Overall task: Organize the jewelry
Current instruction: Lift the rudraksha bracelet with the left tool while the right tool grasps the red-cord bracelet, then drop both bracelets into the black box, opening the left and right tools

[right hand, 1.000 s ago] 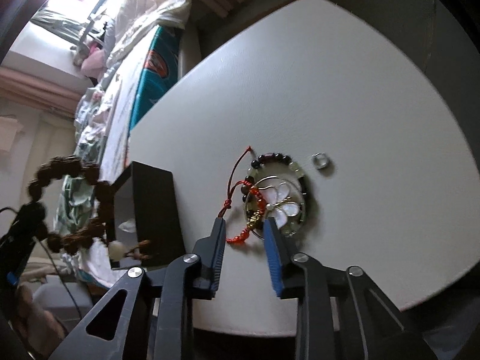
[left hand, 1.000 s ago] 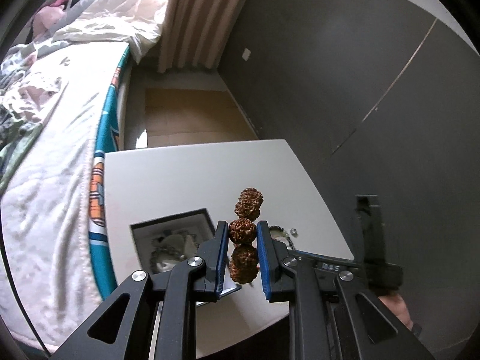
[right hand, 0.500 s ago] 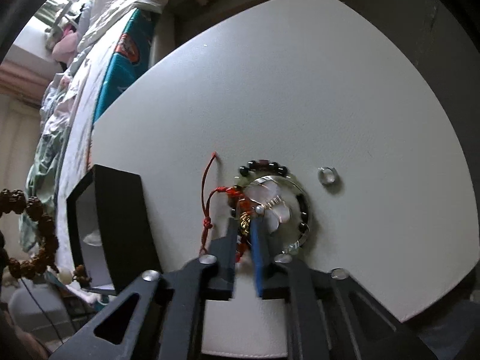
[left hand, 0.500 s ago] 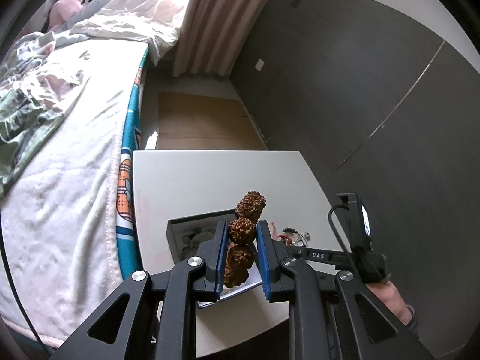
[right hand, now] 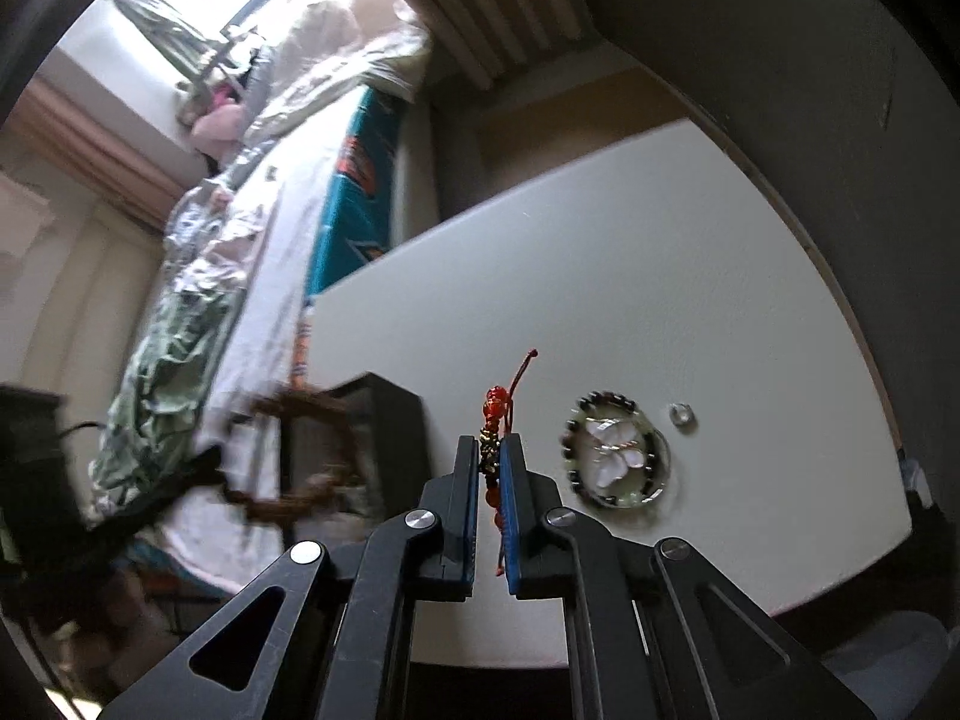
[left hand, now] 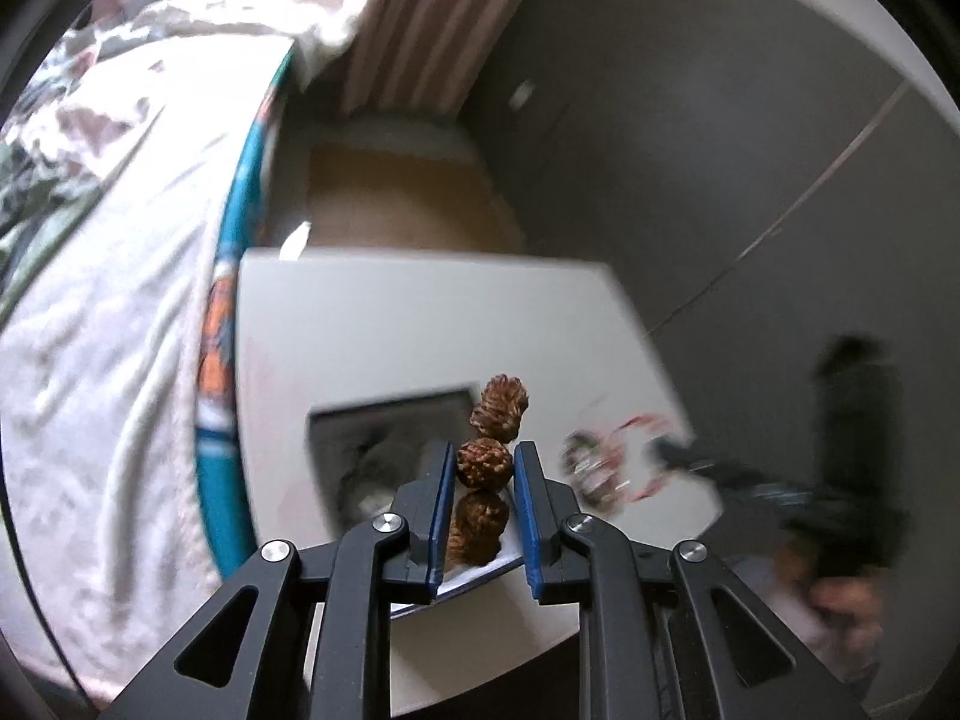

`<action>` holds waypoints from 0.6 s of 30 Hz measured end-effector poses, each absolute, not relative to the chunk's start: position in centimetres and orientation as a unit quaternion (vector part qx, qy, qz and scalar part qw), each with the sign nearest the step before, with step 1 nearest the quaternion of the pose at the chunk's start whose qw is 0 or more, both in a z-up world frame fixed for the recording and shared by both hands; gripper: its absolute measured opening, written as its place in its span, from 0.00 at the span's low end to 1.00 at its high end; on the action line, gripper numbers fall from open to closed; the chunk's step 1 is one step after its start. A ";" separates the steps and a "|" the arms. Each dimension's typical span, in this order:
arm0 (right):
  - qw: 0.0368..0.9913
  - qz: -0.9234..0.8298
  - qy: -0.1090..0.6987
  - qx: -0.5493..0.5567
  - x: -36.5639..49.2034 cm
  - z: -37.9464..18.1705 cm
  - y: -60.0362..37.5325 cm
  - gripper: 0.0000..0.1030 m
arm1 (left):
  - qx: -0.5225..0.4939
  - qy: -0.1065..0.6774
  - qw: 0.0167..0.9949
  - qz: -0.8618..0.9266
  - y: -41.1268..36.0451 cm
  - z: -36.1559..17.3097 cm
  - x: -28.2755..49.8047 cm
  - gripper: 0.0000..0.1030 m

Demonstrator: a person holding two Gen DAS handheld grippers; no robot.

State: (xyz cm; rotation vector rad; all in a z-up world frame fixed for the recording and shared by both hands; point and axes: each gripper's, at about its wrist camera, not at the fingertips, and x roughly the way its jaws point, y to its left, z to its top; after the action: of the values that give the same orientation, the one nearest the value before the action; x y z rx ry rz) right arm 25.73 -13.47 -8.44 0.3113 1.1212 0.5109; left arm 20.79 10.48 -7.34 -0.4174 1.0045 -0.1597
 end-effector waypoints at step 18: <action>0.763 0.353 0.523 0.142 24.9 -8.4 -2.7 0.14 | -0.234 0.441 0.866 -0.015 16.8 -5.7 17.3 0.70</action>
State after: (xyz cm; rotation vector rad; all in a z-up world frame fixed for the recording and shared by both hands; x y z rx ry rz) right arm 24.91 -2.73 -8.37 0.3082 1.1364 0.7672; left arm 17.28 16.76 -5.65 -0.4900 0.9240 -0.0315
